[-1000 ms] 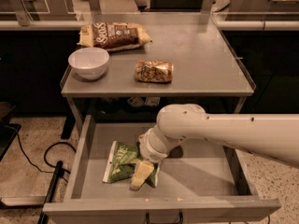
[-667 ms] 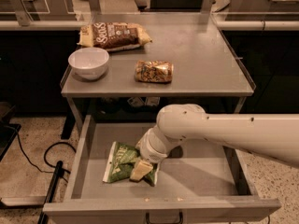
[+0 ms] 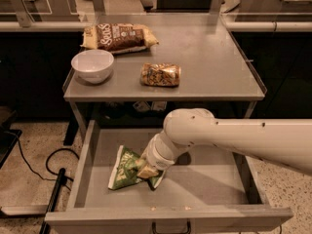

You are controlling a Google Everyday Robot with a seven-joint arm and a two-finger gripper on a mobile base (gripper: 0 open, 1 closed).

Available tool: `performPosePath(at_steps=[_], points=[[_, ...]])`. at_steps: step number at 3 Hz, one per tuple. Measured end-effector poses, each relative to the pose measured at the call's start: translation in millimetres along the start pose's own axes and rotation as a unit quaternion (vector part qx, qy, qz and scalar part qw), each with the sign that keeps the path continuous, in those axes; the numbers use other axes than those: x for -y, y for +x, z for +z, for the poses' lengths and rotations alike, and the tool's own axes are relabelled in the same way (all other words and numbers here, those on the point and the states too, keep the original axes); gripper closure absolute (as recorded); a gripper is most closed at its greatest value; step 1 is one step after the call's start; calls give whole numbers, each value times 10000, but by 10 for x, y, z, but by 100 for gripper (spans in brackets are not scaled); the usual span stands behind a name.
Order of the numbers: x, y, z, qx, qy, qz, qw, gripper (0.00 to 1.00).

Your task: Pick green jalapeno chip bag from top drawer and place on counter

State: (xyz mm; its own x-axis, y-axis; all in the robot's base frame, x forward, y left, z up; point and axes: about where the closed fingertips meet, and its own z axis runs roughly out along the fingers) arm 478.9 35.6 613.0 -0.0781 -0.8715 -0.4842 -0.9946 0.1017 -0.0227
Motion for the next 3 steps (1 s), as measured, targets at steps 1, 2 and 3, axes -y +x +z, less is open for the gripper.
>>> performPosePath(at_steps=[1, 2, 3], points=[[0, 0, 0, 0, 0, 0, 10000, 100], [8, -9, -57, 41, 69, 102, 9999, 100], [72, 68, -320, -35, 468, 415, 9980, 100]])
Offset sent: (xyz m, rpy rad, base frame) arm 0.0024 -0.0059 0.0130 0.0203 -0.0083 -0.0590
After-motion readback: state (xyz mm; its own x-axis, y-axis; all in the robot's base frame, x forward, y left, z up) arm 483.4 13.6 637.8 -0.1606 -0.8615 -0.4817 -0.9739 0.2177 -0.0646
